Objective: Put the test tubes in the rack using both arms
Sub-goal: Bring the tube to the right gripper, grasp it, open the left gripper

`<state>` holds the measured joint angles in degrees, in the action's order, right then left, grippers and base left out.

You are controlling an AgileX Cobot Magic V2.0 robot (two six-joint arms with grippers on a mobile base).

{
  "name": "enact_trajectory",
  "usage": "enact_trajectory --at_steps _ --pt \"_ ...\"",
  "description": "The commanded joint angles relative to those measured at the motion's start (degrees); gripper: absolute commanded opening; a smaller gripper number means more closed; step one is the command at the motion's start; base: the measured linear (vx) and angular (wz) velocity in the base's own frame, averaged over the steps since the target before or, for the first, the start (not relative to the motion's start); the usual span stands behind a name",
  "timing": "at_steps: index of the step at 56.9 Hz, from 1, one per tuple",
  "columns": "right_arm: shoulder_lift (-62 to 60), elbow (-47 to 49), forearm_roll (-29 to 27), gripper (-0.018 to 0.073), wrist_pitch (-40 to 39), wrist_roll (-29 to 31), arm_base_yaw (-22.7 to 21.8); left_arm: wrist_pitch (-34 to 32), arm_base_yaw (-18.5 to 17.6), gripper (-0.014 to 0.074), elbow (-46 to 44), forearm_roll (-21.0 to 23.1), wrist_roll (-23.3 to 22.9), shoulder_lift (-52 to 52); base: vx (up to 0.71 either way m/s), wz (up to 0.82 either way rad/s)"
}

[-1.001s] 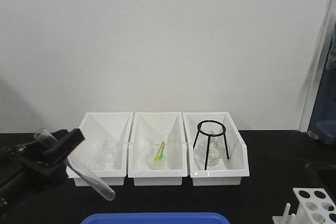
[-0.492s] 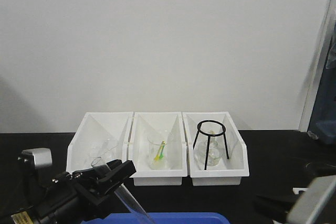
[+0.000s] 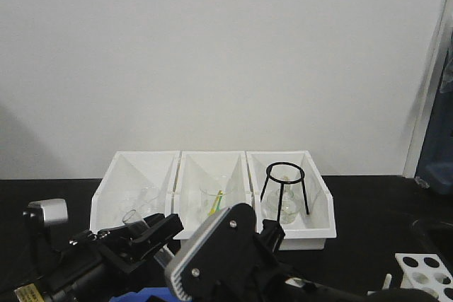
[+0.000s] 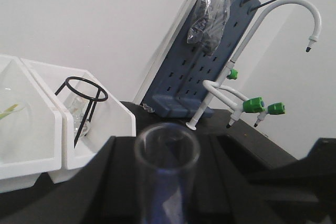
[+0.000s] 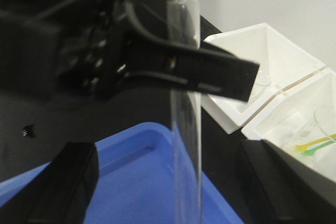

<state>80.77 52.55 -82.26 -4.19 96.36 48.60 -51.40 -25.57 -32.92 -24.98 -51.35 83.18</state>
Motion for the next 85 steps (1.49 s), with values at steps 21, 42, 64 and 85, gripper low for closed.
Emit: enact_trajectory --at_steps 21,42,64,85 --pt "5.62 7.83 -2.33 0.0589 -3.87 0.58 -0.17 -4.04 -0.15 -0.0015 -1.79 1.58 -0.41 -1.45 0.00 0.00" --pt "8.07 7.89 -2.17 0.0586 -5.67 0.56 -0.17 -3.67 -0.15 -0.0015 -1.79 -2.65 -0.41 -1.45 0.00 0.00" --pt "8.19 7.89 -2.35 0.0456 -5.49 0.52 -0.17 -1.64 -0.15 -0.0015 -1.79 -8.48 -1.43 -1.45 0.00 0.00" --pt "8.19 7.89 -2.10 0.0220 -3.50 0.52 -0.17 -1.76 -0.15 -0.0013 -1.79 -8.48 -1.43 -1.45 0.00 0.00"
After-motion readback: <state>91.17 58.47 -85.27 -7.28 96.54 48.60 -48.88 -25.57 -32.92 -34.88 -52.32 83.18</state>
